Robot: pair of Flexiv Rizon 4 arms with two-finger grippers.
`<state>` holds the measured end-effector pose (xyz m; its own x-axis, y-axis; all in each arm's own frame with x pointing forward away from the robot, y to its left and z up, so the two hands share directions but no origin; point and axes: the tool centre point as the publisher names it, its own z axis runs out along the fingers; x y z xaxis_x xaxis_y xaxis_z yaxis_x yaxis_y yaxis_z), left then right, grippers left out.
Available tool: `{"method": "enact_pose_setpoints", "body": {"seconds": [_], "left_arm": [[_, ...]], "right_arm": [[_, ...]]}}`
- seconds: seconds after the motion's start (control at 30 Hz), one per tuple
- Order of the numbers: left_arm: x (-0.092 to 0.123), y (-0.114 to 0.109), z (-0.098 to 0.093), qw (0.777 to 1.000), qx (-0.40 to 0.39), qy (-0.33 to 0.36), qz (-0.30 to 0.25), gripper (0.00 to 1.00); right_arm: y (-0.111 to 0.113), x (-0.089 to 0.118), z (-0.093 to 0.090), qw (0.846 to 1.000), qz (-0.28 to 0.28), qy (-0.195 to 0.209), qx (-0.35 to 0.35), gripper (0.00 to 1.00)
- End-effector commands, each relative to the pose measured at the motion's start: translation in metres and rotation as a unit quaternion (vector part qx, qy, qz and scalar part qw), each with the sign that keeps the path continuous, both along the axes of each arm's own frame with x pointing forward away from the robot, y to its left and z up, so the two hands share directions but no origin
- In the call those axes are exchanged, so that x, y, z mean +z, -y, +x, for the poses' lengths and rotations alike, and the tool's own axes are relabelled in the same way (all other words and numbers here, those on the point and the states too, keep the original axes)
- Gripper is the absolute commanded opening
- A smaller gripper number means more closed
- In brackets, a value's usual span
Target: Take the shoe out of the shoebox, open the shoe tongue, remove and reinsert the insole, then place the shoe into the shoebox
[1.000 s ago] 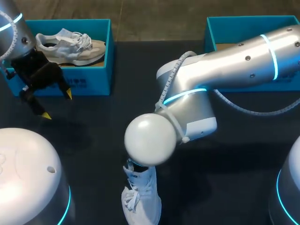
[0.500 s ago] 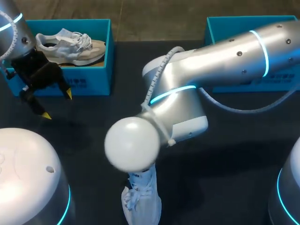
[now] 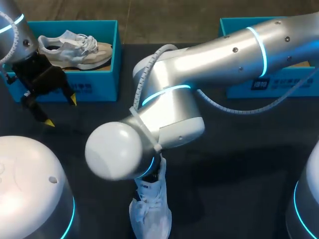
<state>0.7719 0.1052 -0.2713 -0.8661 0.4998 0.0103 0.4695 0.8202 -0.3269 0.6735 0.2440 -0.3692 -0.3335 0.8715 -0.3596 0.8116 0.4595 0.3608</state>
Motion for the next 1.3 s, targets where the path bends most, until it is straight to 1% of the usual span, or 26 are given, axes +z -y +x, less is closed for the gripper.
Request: {"method": "enact_pose_setpoints", "body": {"seconds": [0.03,0.13,0.33,0.8,0.93,1.03,1.2,1.23,1.3], "left_arm": [[0.001,0.000,0.000,1.000,0.000,0.000,0.001,1.00],[0.001,0.000,0.000,1.000,0.000,0.000,0.001,1.00],[0.001,0.000,0.000,1.000,0.000,0.000,0.001,1.00],[0.001,0.000,0.000,1.000,0.000,0.000,0.001,1.00],[0.001,0.000,0.000,1.000,0.000,0.000,0.001,1.00],[0.001,0.000,0.000,1.000,0.000,0.000,0.001,1.00],[0.001,0.000,0.000,1.000,0.000,0.000,0.001,1.00],[0.001,0.000,0.000,1.000,0.000,0.000,0.001,1.00],[0.001,0.000,0.000,1.000,0.000,0.000,0.001,1.00]], "right_arm": [[-0.005,-0.015,-0.006,0.982,-0.028,0.076,-0.168,0.00],[-0.004,-0.016,-0.007,0.981,-0.034,0.078,-0.177,0.00],[-0.001,-0.011,-0.010,0.978,-0.040,0.088,-0.186,0.00],[0.004,-0.039,-0.002,0.980,-0.014,0.046,-0.192,0.00],[0.003,-0.042,-0.002,0.982,0.000,0.039,-0.186,0.00],[0.006,-0.037,-0.003,0.982,0.012,0.044,-0.184,0.00],[0.009,-0.009,-0.009,0.980,0.011,0.072,-0.184,0.00],[0.009,-0.008,-0.010,0.980,0.011,0.074,-0.184,0.00],[0.010,0.002,-0.012,0.980,0.013,0.082,-0.183,0.00]]}}
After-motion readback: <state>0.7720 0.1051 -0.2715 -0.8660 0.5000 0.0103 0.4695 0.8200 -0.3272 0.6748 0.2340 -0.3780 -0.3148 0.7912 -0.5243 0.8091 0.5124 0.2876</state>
